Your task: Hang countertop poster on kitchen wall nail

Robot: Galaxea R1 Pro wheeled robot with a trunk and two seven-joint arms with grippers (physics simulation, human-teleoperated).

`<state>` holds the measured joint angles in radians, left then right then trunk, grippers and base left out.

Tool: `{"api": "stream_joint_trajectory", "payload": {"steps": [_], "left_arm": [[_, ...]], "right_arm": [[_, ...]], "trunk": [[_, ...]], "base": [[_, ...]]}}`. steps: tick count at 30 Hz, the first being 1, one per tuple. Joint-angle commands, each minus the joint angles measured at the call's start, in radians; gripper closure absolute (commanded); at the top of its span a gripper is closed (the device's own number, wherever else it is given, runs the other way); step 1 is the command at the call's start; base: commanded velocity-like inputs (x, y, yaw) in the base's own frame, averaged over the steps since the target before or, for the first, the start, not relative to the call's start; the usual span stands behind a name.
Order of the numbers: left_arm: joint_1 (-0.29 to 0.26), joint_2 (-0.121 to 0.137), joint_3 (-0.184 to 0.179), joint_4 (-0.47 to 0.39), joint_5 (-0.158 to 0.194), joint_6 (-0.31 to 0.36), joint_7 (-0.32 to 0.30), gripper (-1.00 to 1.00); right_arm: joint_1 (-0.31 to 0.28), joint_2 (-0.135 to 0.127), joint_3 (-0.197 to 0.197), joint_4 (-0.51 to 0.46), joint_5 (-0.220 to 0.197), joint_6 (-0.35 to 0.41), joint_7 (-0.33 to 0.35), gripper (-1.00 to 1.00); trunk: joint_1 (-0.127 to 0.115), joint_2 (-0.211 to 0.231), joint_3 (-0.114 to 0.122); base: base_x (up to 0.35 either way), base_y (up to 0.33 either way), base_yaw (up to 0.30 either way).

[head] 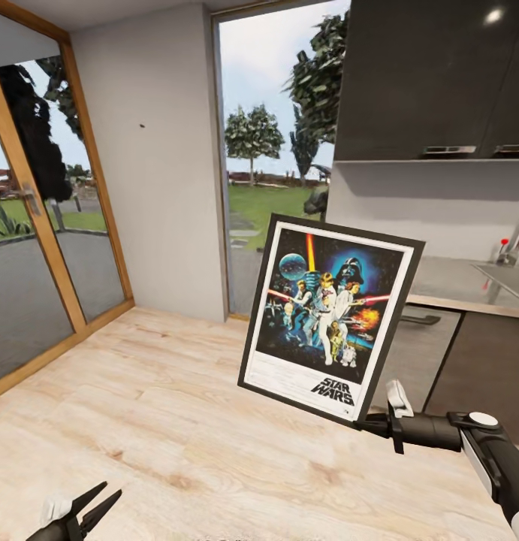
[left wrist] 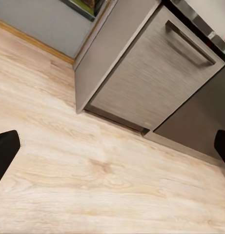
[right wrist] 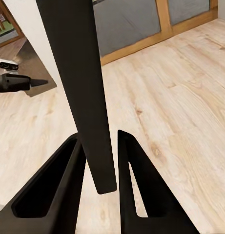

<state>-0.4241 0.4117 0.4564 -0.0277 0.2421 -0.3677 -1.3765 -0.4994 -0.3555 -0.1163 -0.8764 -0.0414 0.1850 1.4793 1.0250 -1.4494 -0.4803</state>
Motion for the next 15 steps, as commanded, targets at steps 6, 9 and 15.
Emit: {"api": "stream_joint_trajectory", "payload": {"steps": [6,9,15], "left_arm": [[0.002,0.012,-0.008,0.002,0.016,-0.004,0.000,-1.00],[0.002,0.014,-0.008,0.002,0.017,-0.004,0.000,-1.00],[0.002,0.015,-0.008,0.002,0.017,-0.004,0.000,-1.00]], "right_arm": [[-0.001,0.005,-0.001,0.000,-0.005,0.017,0.004,1.00],[-0.001,0.007,-0.002,0.000,-0.008,0.017,0.004,1.00],[-0.001,0.014,-0.002,0.001,-0.010,0.017,-0.026,1.00]], "trunk": [[0.000,-0.001,-0.008],[0.000,-0.001,-0.009],[0.000,-0.001,-0.009]], "base": [[0.037,0.017,0.000],[0.193,0.099,0.000],[0.269,0.137,0.067]]}}
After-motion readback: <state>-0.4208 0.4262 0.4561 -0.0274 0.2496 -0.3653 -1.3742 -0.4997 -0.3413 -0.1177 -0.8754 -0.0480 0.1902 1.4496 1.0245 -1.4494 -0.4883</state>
